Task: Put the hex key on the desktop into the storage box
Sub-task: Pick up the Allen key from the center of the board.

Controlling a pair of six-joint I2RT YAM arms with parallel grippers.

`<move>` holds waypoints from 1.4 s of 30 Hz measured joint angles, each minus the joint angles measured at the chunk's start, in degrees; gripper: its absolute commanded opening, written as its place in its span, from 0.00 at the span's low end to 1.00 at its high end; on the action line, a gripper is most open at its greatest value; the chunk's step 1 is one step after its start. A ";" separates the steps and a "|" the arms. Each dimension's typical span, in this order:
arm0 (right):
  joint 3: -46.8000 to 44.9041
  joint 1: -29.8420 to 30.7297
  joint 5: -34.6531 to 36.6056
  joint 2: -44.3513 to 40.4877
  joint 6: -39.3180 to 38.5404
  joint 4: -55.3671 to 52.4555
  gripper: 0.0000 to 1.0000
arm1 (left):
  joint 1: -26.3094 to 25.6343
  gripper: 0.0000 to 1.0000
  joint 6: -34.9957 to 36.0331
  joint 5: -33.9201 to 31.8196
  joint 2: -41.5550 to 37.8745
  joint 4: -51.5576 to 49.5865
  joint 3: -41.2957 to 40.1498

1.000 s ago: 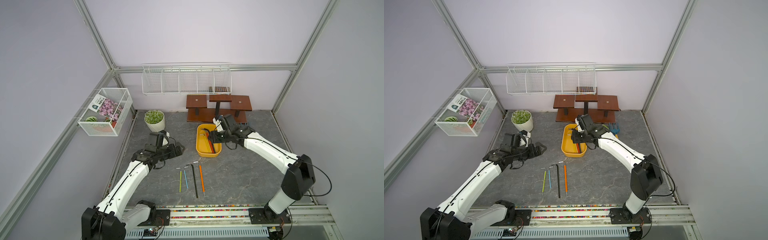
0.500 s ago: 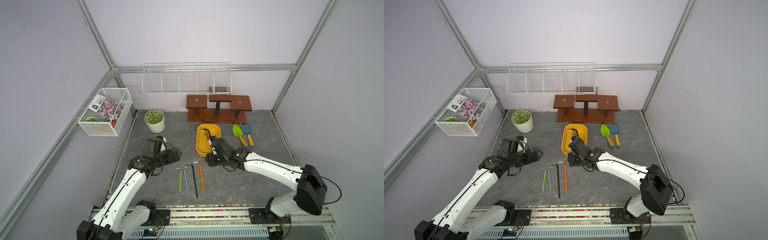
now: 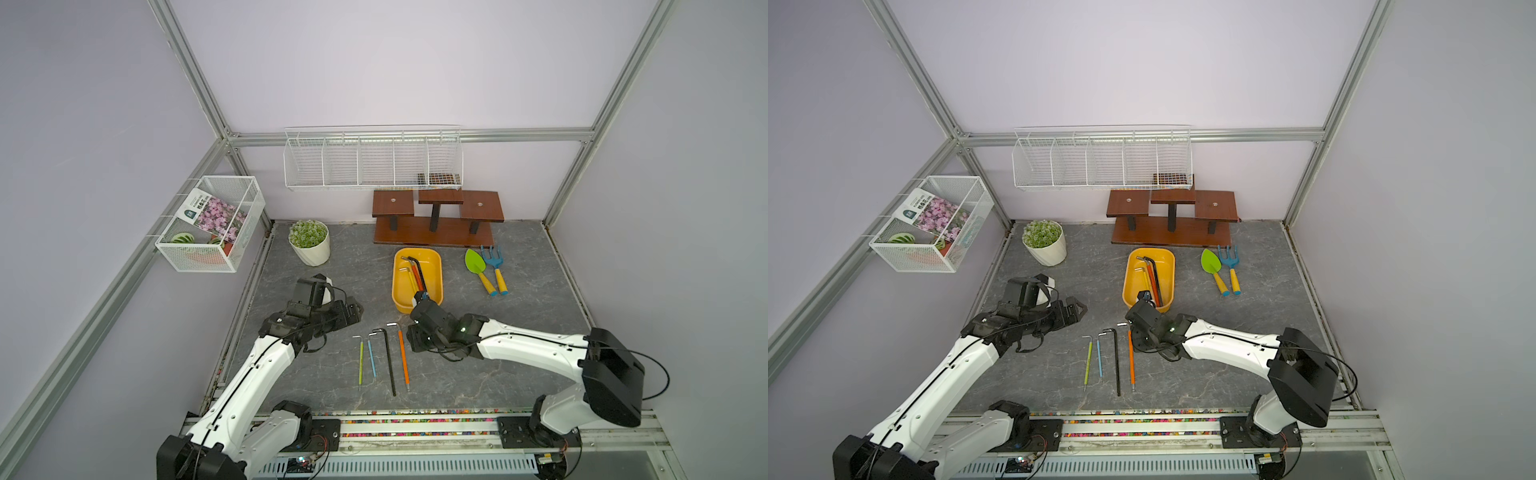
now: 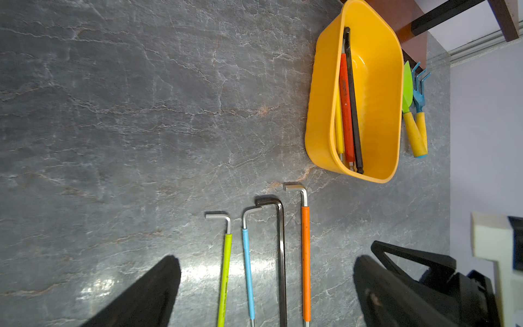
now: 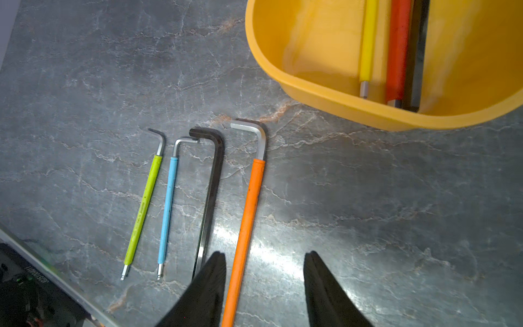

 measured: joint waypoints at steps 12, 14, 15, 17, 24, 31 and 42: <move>0.02 3.04 1.16 2.58 0.39 3.19 0.48 | 0.00 1.00 -4.26 0.28 2.19 3.54 -0.20; 0.07 3.52 1.14 3.39 0.44 3.74 0.48 | 0.00 1.00 -4.52 0.28 2.32 3.82 -0.17; 0.17 3.74 1.11 3.85 0.44 3.78 0.47 | 0.00 1.00 -4.50 0.26 2.40 3.72 -0.17; 0.50 4.13 1.14 4.98 0.66 3.87 0.46 | 0.00 1.00 -4.31 0.09 2.56 3.37 -0.15; 4.37 4.83 1.09 9.46 1.22 3.80 0.46 | 0.00 1.00 -3.87 -0.63 2.71 3.17 -0.20; 9.92 6.43 0.90 13.88 1.22 2.86 0.46 | 0.00 1.00 -3.87 -0.63 2.71 3.89 -1.14; 12.07 7.13 0.90 17.40 1.95 1.33 0.46 | 0.00 1.00 -3.63 -0.98 2.71 3.87 -1.14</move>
